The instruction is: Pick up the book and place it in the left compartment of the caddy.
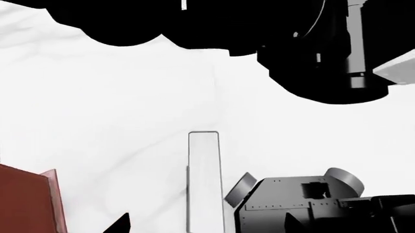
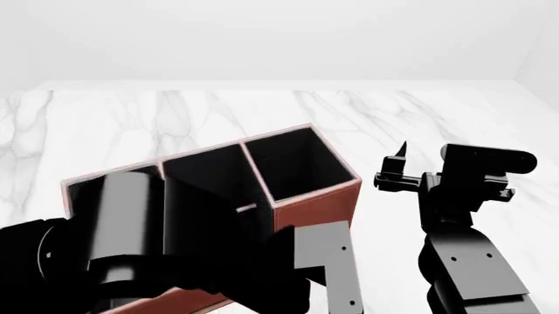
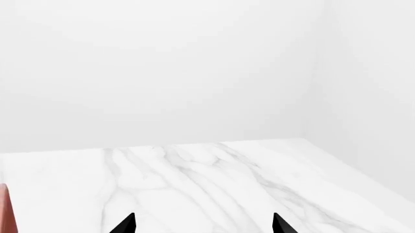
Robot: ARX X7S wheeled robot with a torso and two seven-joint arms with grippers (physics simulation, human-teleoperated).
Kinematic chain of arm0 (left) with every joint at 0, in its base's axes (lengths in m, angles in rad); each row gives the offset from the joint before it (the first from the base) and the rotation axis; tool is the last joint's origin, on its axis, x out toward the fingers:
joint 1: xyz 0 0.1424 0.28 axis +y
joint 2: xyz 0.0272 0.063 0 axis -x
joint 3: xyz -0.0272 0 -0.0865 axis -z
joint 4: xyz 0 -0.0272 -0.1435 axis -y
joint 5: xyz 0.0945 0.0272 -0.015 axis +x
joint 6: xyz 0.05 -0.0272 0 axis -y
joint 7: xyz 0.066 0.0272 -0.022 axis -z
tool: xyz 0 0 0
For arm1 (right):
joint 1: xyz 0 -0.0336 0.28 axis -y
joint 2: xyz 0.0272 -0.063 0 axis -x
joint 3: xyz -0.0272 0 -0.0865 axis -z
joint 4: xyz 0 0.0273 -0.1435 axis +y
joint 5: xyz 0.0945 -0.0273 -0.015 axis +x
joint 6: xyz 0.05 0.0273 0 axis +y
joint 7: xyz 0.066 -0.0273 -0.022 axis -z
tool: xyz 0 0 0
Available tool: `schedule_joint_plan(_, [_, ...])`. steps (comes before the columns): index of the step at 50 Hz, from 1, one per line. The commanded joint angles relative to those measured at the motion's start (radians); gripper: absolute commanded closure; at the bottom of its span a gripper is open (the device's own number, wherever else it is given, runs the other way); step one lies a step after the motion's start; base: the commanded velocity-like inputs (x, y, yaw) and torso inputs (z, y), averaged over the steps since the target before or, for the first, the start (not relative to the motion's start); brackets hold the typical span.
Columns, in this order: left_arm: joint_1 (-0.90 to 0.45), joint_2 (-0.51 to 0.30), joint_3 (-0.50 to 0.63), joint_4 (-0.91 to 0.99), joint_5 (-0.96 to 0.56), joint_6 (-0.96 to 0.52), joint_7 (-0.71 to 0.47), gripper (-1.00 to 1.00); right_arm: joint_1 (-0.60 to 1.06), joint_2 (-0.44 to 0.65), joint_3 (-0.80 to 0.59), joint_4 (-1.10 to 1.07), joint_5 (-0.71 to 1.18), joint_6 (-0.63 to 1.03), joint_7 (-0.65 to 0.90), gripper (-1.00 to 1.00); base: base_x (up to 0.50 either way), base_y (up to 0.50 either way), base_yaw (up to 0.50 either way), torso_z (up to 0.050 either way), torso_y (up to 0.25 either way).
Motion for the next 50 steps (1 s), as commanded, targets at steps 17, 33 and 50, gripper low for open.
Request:
schedule_joint_plan(17, [0.001,0.029,0.064,-0.061,0.080,0.080,0.071,-1.00,0.001,0.005,-0.008,0.017,0.007,-0.015,0.003,-1.00,0.00,0.00,0.00,0.000,0.000])
schedule_joint_plan(33, [0.033,0.049,0.148,-0.169,0.193,0.184,0.168,-1.00,-0.007,0.007,-0.008,0.009,0.016,-0.019,0.007,-1.00,0.00,0.00,0.00,0.000,0.000])
schedule_joint_plan(50, [0.056,0.073,0.203,-0.254,0.256,0.252,0.232,-1.00,-0.011,0.010,-0.007,-0.008,0.029,-0.017,0.011,-1.00,0.00,0.00,0.00,0.000,0.000])
